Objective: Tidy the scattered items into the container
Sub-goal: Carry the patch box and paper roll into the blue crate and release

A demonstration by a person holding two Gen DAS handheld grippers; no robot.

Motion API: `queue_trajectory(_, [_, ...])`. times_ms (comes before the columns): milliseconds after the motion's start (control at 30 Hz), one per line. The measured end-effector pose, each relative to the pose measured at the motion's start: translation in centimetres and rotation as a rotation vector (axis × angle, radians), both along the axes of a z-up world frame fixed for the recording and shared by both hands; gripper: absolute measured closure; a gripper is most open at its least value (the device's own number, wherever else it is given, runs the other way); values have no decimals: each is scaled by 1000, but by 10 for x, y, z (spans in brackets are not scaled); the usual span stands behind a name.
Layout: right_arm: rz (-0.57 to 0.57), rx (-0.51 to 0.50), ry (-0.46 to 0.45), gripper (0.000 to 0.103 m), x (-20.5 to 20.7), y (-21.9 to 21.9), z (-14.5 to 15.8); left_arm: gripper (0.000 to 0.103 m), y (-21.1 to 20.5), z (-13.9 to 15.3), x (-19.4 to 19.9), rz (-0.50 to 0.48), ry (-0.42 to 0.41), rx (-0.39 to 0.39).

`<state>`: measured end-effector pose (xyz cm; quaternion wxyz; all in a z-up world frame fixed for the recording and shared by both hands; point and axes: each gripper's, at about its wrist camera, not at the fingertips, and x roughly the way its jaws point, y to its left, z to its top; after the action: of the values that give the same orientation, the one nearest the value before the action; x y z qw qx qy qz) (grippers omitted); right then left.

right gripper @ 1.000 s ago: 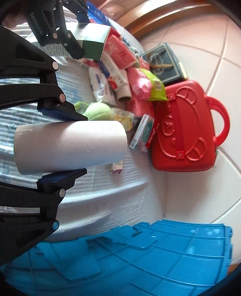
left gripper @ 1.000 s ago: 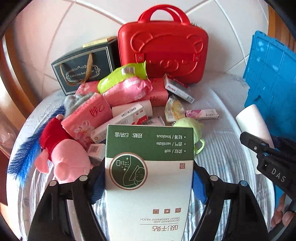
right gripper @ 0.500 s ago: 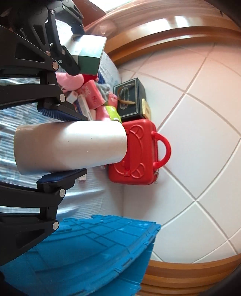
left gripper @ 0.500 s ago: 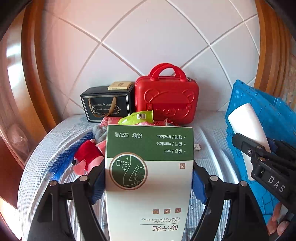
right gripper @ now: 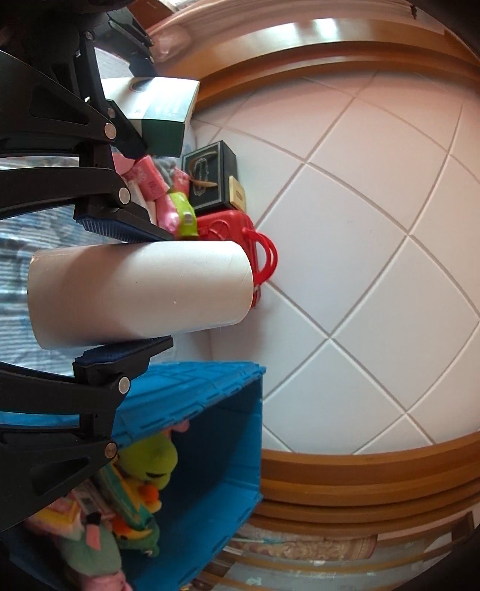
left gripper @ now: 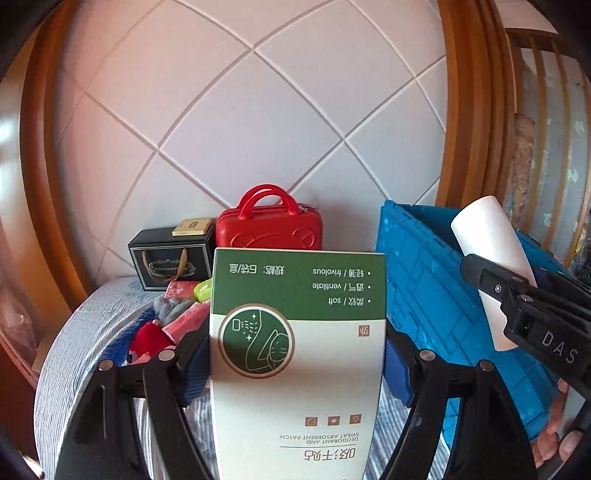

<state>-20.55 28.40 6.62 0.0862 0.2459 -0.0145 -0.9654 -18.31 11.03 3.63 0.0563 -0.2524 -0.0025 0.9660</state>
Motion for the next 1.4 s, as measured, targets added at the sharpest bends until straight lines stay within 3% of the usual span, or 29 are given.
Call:
queue_trajectory(267, [-103,-4,61,56,18,88,38,27,91,34,14,-102,74,4])
queue_trajectory(467, [-135,29,124,56,33,183,68,27,188,74,21,-118,151,33])
queue_trajectory(633, [-151,59,119,56,35,269,70,27,271,101,9,-123,151,64])
queue_trajectory(733, [-156,56,74,56,23,310,60,27,308,86,-12,-119,69,51])
queue_trajectory(833, [-157,33,32,56,12,341,41,27,336,47,-32,-99,-60,-5])
queue_trajectory(933, [-145,8,-14,56,3,356,20,27,352,2,-48,-85,-222,-59])
queue_trajectory(1033, [-115,0,-71,56,-10,358,0,27,356,-27,-54,-69,-325,-75])
queue_trajectory(1267, [-78,-33,-120,56,-24,354,-24,26,353,-39,-41,-56,-334,-98])
queue_trajectory(1400, [-67,-46,-126,56,-28,353,-29,23,348,-32,-28,-56,-255,-109])
